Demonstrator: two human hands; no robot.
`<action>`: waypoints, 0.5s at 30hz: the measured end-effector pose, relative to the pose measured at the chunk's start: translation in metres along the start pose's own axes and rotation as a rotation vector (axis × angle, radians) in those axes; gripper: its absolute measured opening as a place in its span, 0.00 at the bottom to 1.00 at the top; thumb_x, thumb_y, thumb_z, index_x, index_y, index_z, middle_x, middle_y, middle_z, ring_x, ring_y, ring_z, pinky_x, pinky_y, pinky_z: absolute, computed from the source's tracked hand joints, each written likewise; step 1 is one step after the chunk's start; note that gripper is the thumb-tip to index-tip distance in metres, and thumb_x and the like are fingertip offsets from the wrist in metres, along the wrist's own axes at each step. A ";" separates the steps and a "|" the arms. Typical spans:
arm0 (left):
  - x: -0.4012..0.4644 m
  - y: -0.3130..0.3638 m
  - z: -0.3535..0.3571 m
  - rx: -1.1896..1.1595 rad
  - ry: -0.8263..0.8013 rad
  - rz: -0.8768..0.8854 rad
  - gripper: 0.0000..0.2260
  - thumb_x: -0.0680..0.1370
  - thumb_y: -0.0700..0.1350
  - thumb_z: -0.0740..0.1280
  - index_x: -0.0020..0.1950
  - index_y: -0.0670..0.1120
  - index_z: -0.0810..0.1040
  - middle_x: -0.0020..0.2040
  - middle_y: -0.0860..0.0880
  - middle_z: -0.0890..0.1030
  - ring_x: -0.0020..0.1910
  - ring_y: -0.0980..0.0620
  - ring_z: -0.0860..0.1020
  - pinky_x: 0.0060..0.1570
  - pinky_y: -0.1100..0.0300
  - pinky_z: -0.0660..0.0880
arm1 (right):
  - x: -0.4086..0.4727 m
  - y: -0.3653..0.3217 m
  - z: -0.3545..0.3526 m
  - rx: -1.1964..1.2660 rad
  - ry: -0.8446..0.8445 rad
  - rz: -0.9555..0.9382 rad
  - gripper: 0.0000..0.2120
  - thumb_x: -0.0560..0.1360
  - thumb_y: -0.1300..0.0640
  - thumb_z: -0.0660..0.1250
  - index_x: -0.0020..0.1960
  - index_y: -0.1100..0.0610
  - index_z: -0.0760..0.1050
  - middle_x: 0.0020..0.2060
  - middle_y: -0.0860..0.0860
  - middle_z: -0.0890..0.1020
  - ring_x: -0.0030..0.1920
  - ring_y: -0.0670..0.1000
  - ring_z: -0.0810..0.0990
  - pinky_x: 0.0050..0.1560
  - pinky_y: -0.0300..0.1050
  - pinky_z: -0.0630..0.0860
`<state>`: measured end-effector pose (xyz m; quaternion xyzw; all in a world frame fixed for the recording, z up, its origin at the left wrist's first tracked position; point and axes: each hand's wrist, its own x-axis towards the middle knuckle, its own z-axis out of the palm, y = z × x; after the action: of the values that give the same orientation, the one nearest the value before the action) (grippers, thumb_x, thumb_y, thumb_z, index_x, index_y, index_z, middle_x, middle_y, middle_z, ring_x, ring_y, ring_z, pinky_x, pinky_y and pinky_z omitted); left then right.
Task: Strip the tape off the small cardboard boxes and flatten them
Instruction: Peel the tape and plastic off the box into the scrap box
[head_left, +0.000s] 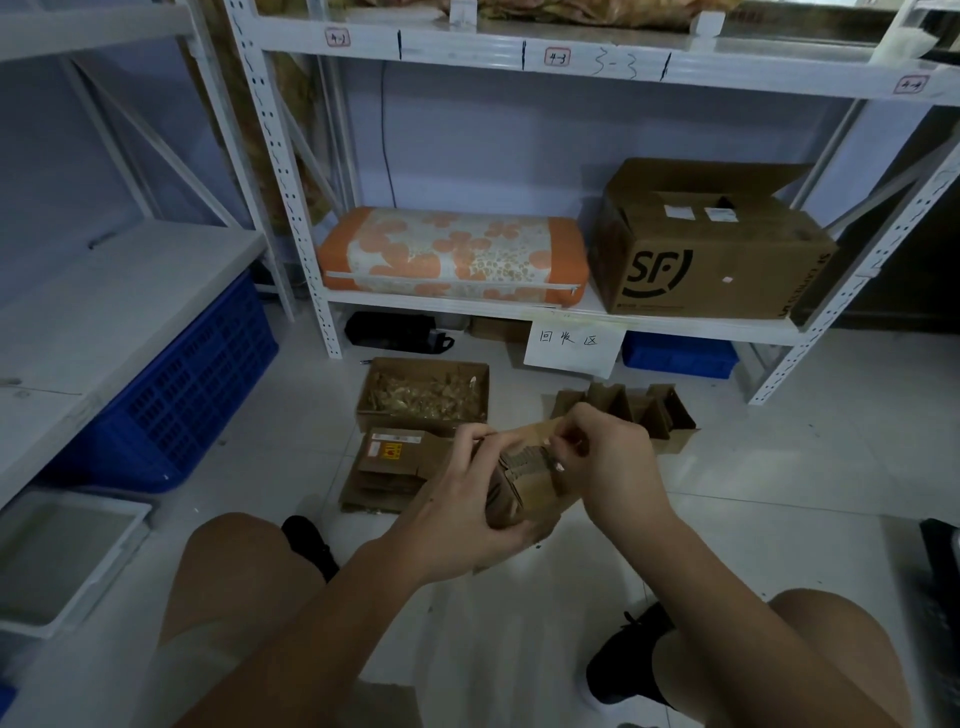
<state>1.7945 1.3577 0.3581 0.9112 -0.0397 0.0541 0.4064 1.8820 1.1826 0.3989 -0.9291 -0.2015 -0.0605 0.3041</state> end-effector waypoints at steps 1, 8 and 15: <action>0.001 0.001 0.002 -0.010 0.002 -0.003 0.37 0.69 0.64 0.73 0.75 0.61 0.62 0.67 0.61 0.57 0.60 0.62 0.73 0.54 0.68 0.77 | 0.000 0.000 0.002 -0.057 -0.005 -0.084 0.03 0.79 0.58 0.70 0.46 0.53 0.79 0.41 0.48 0.80 0.41 0.49 0.79 0.44 0.46 0.80; 0.002 -0.001 0.007 -0.039 0.069 -0.039 0.34 0.71 0.55 0.77 0.72 0.63 0.63 0.66 0.61 0.58 0.58 0.61 0.75 0.53 0.61 0.80 | -0.008 -0.005 0.014 -0.010 -0.117 -0.218 0.08 0.81 0.57 0.66 0.54 0.54 0.85 0.46 0.45 0.77 0.47 0.45 0.75 0.48 0.36 0.72; 0.000 -0.001 0.004 0.033 0.098 -0.030 0.40 0.66 0.64 0.73 0.75 0.56 0.62 0.67 0.61 0.59 0.60 0.61 0.71 0.55 0.65 0.75 | -0.011 -0.004 0.006 0.570 -0.152 0.184 0.02 0.75 0.55 0.75 0.45 0.51 0.86 0.41 0.48 0.86 0.45 0.47 0.85 0.52 0.55 0.83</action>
<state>1.7945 1.3554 0.3550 0.9145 -0.0052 0.0934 0.3937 1.8709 1.1849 0.3938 -0.8227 -0.1474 0.0957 0.5407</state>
